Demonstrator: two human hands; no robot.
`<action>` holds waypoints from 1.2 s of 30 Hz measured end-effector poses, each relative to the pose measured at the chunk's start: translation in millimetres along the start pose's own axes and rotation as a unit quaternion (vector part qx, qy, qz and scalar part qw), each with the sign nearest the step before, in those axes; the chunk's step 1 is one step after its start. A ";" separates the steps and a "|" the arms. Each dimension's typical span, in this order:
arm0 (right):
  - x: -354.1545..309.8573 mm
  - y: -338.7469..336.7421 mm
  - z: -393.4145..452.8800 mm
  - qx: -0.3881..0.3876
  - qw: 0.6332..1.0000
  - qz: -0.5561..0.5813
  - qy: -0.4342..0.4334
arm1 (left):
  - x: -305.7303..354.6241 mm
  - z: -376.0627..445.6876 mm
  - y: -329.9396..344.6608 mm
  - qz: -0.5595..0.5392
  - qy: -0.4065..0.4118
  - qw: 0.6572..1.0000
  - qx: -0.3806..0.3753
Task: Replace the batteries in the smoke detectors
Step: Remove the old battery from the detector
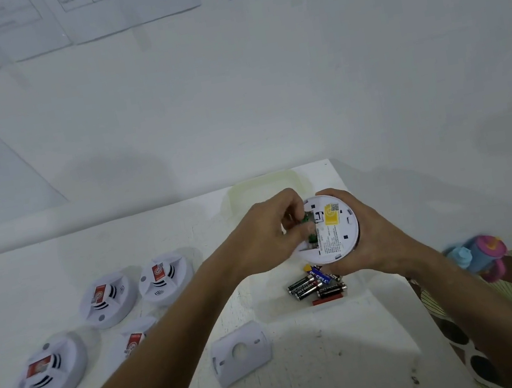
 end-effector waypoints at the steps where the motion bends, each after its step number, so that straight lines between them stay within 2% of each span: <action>1: 0.2 -1.1 -0.4 0.002 1.000 0.005 0.002 | -0.5 1.7 0.3 -0.017 0.001 1.000 0.013; 5: 3.2 -14.2 -3.0 0.024 1.000 -0.007 0.009 | -17.4 17.4 -7.1 -0.139 -0.081 0.980 0.116; 6: 5.1 -19.1 -5.1 0.028 0.999 -0.013 0.014 | -26.1 22.3 -8.5 -0.144 -0.105 0.973 0.145; 8: 8.2 -27.3 -10.2 0.033 0.999 -0.025 0.024 | -46.6 30.3 -5.8 -0.072 -0.136 0.975 0.159; 10: 9.1 -32.3 -14.4 0.036 0.998 -0.035 0.032 | -63.0 34.0 5.0 0.025 -0.152 0.982 0.111; 14: 10.3 -36.7 -19.2 0.043 0.998 -0.041 0.038 | -78.7 38.1 32.7 0.101 -0.143 0.984 0.008; 21: 6.5 -37.3 -26.7 0.054 0.997 -0.036 0.047 | -86.4 45.8 46.7 0.231 -0.102 0.967 -0.041; 25: 2.4 -37.0 -32.5 0.053 0.997 -0.032 0.048 | -80.5 40.2 40.8 0.251 -0.096 0.963 -0.028; 29: -0.1 -37.3 -40.7 0.054 0.997 -0.029 0.052 | -46.6 9.1 30.4 0.206 -0.034 0.976 0.056; 30: -0.8 -37.4 -43.2 0.054 0.997 -0.029 0.053 | -39.9 -1.4 30.7 0.198 -0.022 0.978 0.057; 34: 0.7 -38.0 -53.9 0.050 0.997 -0.018 0.058 | -38.1 -29.4 48.5 0.233 -0.021 0.970 -0.066; 36: 0.9 -37.2 -59.8 0.048 0.997 -0.014 0.059 | -43.6 -33.2 53.2 0.239 -0.037 0.965 -0.104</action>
Point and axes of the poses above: each hand's wrist, its own z-axis towards the middle knuckle, its own y-axis out of the palm, x = y × z, the point moved 5 cm from there along z, towards the middle knuckle, and after that the axes turned 14 degrees about x, right-handed, at the moved point
